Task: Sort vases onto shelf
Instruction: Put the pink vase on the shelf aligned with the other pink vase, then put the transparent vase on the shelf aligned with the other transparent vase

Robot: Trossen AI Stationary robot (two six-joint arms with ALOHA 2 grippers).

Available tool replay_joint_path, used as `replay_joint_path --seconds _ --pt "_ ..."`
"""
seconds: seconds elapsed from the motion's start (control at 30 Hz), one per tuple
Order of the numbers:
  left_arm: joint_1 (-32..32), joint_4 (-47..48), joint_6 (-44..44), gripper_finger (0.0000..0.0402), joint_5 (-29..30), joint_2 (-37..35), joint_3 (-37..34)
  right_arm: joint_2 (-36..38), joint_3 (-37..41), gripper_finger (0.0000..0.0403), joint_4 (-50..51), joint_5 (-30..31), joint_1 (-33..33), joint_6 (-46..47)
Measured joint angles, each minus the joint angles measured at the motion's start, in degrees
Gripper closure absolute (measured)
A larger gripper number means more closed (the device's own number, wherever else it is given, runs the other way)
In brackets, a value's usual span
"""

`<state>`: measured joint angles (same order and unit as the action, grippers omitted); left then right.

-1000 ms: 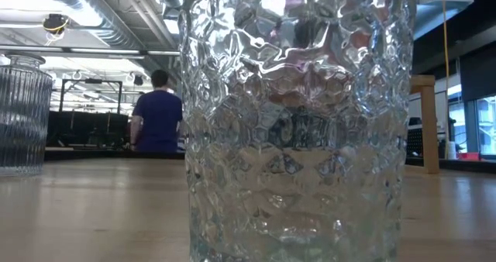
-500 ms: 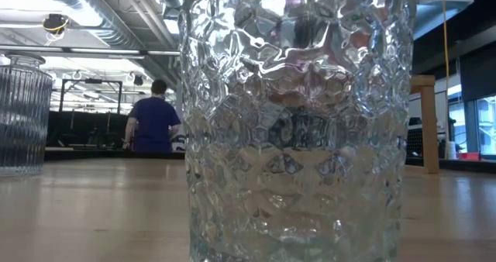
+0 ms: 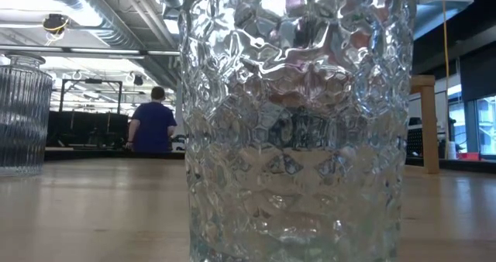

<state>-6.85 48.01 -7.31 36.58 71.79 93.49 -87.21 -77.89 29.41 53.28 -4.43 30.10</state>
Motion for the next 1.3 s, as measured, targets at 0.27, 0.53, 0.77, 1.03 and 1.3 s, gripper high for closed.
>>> replay_joint_path --seconds 0.27,0.53,0.77,1.03,1.3 --pt "0.0 0.0 -0.1 0.0151 0.0 0.0 0.0 1.1 -3.9 0.0181 0.0 4.2 0.0 -8.7" --pt "0.0 1.2 -0.1 0.0151 -5.9 0.0 0.0 1.1 -18.1 0.0182 1.4 -20.2 0.0 -32.5" --pt "0.0 15.5 0.0 0.0151 -19.8 0.4 0.0 1.2 -23.2 0.0182 10.3 -54.9 -1.7 -34.0" --pt "0.4 38.1 -10.1 0.0151 -28.8 0.8 0.0 1.1 -19.4 0.0182 17.2 -42.3 -7.3 -28.5" --pt "6.1 42.0 -24.1 0.0151 -36.7 -0.5 -8.2 1.1 -17.9 0.0182 17.2 -38.3 -7.7 -26.0"
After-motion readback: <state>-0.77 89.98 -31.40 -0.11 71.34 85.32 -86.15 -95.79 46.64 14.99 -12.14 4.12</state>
